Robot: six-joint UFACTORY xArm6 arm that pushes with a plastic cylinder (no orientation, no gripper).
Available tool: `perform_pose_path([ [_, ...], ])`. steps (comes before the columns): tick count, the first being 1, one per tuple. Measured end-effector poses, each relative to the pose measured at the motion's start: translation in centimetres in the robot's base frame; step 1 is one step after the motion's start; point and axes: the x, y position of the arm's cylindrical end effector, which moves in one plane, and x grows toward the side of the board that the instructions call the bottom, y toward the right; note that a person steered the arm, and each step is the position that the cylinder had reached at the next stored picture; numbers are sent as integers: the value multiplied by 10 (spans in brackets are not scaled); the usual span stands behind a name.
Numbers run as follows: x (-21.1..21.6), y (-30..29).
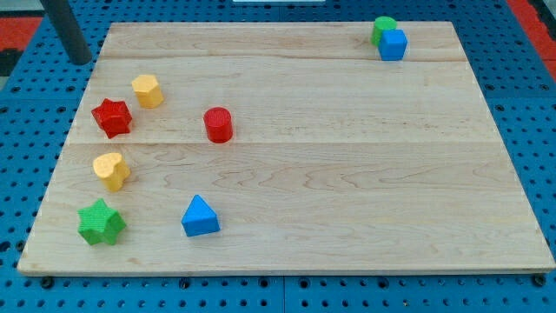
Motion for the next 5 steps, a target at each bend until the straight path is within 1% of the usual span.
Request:
perform_pose_path([
  [1,53,0],
  [2,83,8],
  [3,84,63],
  [4,84,139],
  [5,84,166],
])
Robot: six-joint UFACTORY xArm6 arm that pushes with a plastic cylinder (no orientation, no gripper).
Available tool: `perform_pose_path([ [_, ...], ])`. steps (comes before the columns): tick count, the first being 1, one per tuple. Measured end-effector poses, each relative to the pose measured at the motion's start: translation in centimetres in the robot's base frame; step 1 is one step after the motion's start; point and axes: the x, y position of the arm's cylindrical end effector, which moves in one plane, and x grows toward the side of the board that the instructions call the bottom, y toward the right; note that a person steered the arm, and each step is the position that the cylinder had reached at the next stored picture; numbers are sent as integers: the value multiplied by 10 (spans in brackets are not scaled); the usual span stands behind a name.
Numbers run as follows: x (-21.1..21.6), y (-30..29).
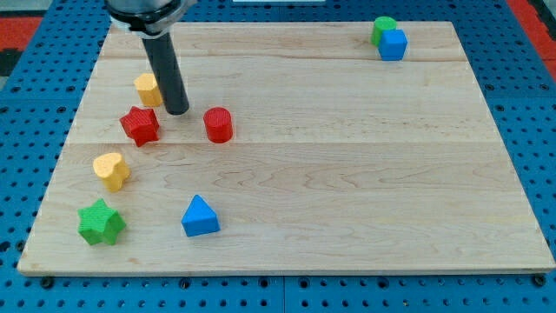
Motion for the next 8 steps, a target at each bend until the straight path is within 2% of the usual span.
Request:
perform_pose_path([
  [2,-3,-23],
  [3,-3,-75],
  [4,-12,-100],
  [7,-14,-97],
  [8,-40,-79],
])
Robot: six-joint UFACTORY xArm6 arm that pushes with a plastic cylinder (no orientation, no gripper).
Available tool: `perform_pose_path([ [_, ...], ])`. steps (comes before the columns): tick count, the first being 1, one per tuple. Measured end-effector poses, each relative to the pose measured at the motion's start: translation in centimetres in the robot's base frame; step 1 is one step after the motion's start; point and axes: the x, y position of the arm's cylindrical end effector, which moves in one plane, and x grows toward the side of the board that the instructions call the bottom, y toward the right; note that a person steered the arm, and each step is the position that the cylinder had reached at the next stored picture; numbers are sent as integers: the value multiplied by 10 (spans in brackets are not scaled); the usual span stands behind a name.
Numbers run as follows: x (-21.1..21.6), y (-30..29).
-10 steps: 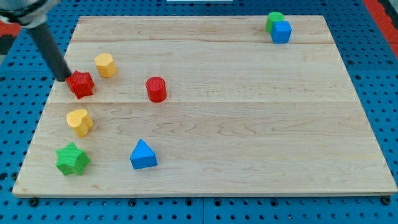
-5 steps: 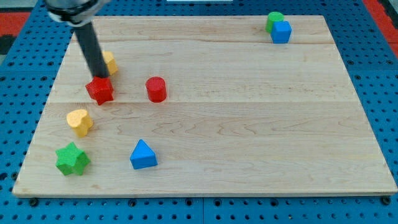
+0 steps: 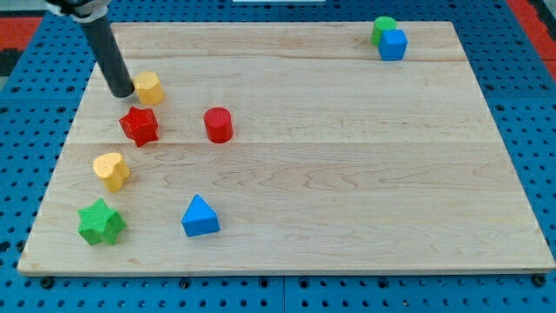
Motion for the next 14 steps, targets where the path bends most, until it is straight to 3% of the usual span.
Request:
perform_pose_path([
  [2,-8,1],
  [3,-31,13],
  [4,-31,51],
  [5,-31,51],
  [6,-34,35],
  [7,-38,-21],
  [8,-3,-65],
  [9,36,-37],
  [11,7,71],
  [13,-23,24],
  [14,-30,55],
])
